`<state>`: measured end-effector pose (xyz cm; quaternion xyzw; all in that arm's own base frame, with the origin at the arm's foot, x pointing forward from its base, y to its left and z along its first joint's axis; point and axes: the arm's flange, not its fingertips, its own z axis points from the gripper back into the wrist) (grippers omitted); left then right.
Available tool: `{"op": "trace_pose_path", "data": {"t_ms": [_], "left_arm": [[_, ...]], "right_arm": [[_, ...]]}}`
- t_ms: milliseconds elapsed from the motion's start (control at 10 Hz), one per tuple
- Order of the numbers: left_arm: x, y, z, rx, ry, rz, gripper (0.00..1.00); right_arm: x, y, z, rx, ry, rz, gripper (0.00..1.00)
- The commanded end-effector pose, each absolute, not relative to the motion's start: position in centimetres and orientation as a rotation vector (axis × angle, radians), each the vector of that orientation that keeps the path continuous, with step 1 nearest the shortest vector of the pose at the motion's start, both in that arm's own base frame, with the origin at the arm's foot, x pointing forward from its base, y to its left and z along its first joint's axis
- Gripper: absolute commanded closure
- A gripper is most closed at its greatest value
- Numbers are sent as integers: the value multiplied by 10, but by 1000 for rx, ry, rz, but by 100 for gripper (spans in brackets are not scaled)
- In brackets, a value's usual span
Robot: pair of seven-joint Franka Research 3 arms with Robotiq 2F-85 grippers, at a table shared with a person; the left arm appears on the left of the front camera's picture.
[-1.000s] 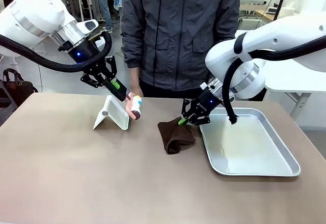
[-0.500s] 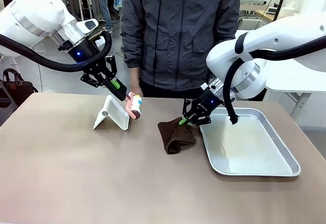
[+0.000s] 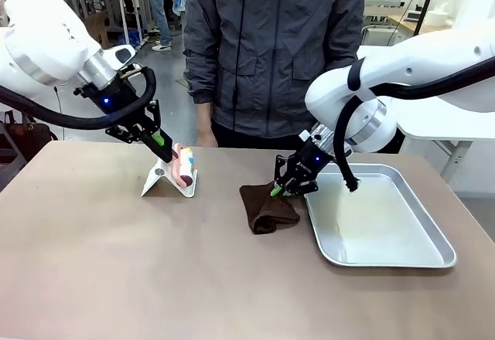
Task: Clean the surface of the table.
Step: Return the Lint Roller and towel to their original positions.
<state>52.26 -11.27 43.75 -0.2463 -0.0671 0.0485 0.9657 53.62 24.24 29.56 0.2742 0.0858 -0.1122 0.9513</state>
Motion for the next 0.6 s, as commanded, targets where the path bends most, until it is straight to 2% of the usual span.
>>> {"op": "trace_pose_path", "data": {"t_ms": [0, 500], "left_arm": [[521, -112, 434, -506, -130, 106, 78], [536, -121, 426, -464, -87, 91, 78]], "right_arm": [[545, 254, 292, 533, 188, -251, 88], [545, 253, 280, 593, 239, -238, 88]]}}
